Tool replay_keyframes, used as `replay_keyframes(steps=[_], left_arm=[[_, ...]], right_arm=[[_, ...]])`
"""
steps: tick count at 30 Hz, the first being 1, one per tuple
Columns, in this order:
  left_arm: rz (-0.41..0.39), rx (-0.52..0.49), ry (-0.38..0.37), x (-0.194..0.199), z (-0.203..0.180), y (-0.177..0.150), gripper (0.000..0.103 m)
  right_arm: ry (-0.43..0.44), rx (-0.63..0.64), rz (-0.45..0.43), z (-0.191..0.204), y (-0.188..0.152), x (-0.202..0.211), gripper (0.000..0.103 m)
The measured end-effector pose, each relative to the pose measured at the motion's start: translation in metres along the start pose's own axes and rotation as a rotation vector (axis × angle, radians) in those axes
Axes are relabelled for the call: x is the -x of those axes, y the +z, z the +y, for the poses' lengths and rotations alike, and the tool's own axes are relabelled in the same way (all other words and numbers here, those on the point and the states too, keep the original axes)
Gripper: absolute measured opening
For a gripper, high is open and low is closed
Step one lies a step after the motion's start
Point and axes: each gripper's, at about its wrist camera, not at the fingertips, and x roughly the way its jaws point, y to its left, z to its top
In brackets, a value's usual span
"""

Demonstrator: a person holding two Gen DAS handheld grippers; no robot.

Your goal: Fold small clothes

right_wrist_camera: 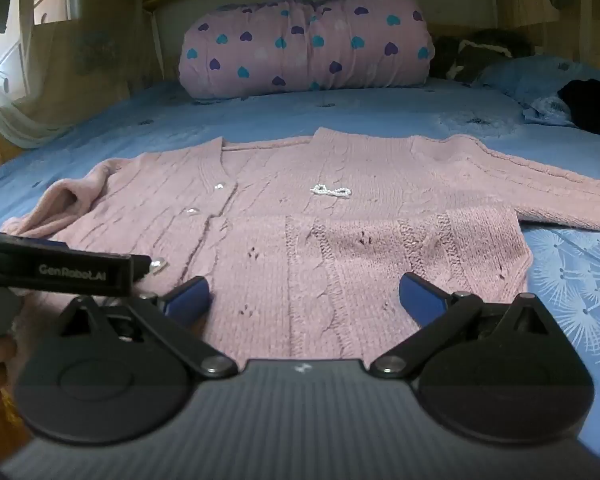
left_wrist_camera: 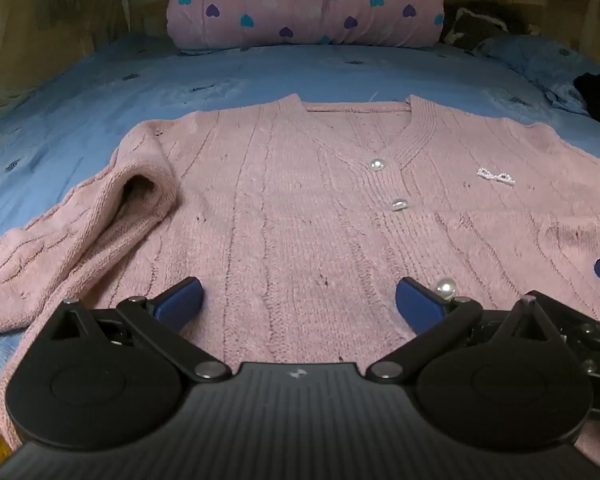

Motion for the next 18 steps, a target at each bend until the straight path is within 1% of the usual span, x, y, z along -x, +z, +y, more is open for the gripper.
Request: replay_keyframes(steps=[13,18], left_arm=[[-0.001,-0.002,0.005,-0.0003,-0.0006,0.0012,0.103],[0.001,-0.003,0.004,0.0004,-0.0039,0.002,0.103]], right_arm=[[-0.006,0.01,-0.002,0.002,-0.002,0.0001,0.103],[-0.002,-0.004,0.009,0.0006,-0.001,-0.001,0.103]])
